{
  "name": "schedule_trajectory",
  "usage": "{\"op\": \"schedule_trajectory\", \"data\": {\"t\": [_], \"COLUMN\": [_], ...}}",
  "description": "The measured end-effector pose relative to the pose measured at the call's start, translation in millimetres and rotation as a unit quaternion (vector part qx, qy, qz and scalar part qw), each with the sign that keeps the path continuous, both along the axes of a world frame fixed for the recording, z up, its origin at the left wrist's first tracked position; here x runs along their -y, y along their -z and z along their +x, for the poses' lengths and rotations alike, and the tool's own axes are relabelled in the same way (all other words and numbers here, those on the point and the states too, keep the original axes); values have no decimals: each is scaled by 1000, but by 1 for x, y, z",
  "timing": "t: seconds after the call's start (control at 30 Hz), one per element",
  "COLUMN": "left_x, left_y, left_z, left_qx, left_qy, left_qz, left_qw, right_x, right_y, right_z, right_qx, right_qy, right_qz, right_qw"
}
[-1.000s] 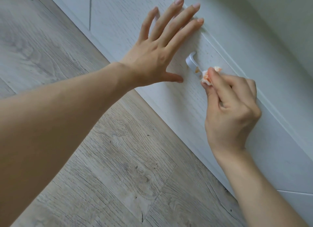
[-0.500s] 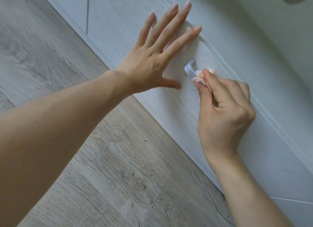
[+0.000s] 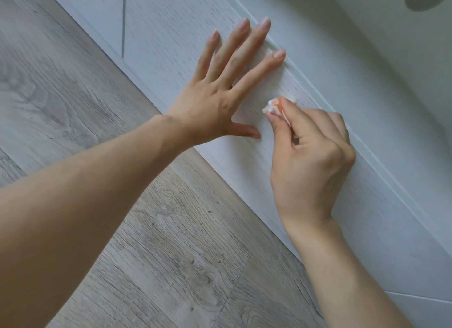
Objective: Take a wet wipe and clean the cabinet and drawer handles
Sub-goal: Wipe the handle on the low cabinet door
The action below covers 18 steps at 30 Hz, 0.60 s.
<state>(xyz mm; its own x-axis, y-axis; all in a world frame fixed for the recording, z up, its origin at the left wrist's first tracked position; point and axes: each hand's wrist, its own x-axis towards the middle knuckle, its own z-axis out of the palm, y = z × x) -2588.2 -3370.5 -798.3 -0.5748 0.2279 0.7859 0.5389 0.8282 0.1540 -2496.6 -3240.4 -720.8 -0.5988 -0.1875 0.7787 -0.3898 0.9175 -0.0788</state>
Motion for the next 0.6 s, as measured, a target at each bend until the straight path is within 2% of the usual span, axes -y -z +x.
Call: {"op": "schedule_trajectory", "data": {"t": [0.27, 0.4, 0.47, 0.53, 0.6], "left_x": [-1, -3, -4, -4, -5], "left_y": [2, 2, 4, 9, 12], "left_z": [1, 5, 8, 10, 10], "left_qx": [-12, 10, 28, 51, 60], "left_qy": [3, 4, 0, 4, 2], "left_qz": [10, 31, 53, 70, 70], "left_qw": [1000, 999, 998, 996, 996], "right_x": [3, 10, 14, 16, 19], "right_y": [-1, -5, -7, -8, -8], "right_z": [4, -2, -4, 0, 2], "right_qx": [11, 34, 57, 66, 65], "right_qy": [19, 22, 33, 47, 52], "right_qz": [-34, -18, -70, -167, -200], "right_qw": [999, 999, 995, 983, 976]}}
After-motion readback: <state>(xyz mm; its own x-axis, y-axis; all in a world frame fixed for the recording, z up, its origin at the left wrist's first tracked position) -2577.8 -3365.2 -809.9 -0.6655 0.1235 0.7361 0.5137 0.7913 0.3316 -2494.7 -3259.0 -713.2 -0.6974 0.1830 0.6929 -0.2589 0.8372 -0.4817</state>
